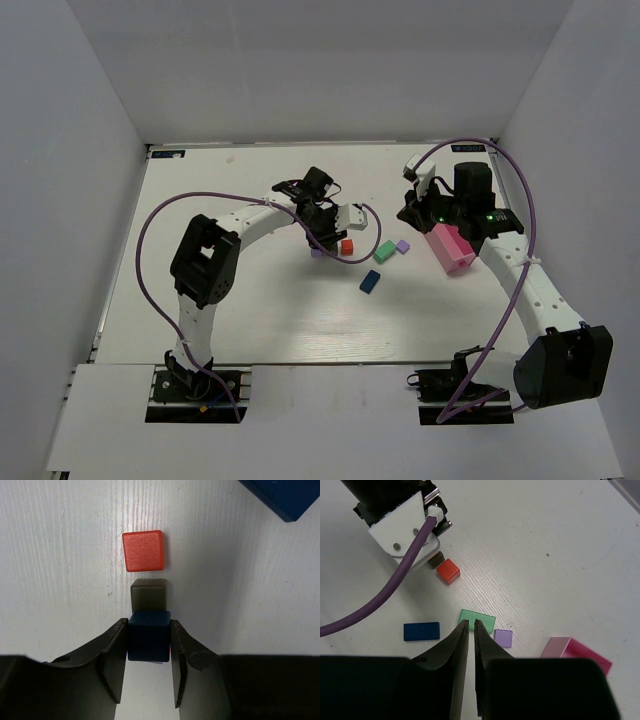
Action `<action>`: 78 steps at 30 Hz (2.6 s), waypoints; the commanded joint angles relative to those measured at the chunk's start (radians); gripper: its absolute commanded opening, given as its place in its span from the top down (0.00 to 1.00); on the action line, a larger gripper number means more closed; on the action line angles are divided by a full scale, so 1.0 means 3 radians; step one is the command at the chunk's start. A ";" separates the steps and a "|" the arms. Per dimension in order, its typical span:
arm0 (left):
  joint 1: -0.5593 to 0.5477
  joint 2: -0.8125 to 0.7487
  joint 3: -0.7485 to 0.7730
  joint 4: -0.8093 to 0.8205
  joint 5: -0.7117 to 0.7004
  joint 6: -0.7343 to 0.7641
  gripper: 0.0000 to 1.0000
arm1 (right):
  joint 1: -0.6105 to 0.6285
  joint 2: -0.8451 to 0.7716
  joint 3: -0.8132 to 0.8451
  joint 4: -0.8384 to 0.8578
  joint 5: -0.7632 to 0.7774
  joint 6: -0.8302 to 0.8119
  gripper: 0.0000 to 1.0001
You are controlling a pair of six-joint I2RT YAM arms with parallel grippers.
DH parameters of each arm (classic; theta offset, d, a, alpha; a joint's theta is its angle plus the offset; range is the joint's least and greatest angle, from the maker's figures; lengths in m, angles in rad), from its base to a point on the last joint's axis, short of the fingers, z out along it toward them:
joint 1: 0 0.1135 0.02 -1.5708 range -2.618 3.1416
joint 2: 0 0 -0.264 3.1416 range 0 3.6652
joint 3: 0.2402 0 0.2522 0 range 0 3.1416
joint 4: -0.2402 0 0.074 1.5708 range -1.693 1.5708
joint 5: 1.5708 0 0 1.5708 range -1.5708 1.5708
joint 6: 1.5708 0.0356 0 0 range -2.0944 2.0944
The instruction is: Build the wood block tower
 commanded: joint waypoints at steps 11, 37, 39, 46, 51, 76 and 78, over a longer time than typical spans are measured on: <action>-0.0014 -0.0032 -0.0015 0.0024 0.0074 -0.0005 0.65 | 0.0020 0.0001 0.0015 0.0003 -0.0048 -0.0030 0.85; -0.0014 -0.0032 -0.0015 0.0024 0.0044 -0.0036 0.37 | 0.0015 0.0011 0.0010 0.0007 -0.0053 -0.0025 0.85; -0.0014 -0.0032 -0.0015 0.0024 0.0013 -0.0036 0.18 | 0.0010 0.0011 0.0015 -0.0003 -0.0048 -0.0035 0.85; -0.0014 -0.0145 -0.0045 0.0121 -0.0048 -0.0036 0.00 | 0.0020 0.0011 0.0015 -0.0003 -0.0048 -0.0035 0.85; -0.0014 -0.0262 -0.0076 0.0121 -0.0018 -0.0036 0.00 | 0.0020 0.0021 0.0020 0.0002 -0.0038 -0.0030 0.85; 0.0016 -0.3105 -0.1885 0.1195 -0.0759 -0.2878 0.92 | 0.0086 0.0236 -0.0343 -0.0937 -0.0969 -0.3245 0.48; 0.0016 -0.3381 -0.2197 0.1266 -0.0789 -0.3000 1.00 | 0.0107 0.0348 -0.0272 -0.1254 -0.0974 -0.3856 0.56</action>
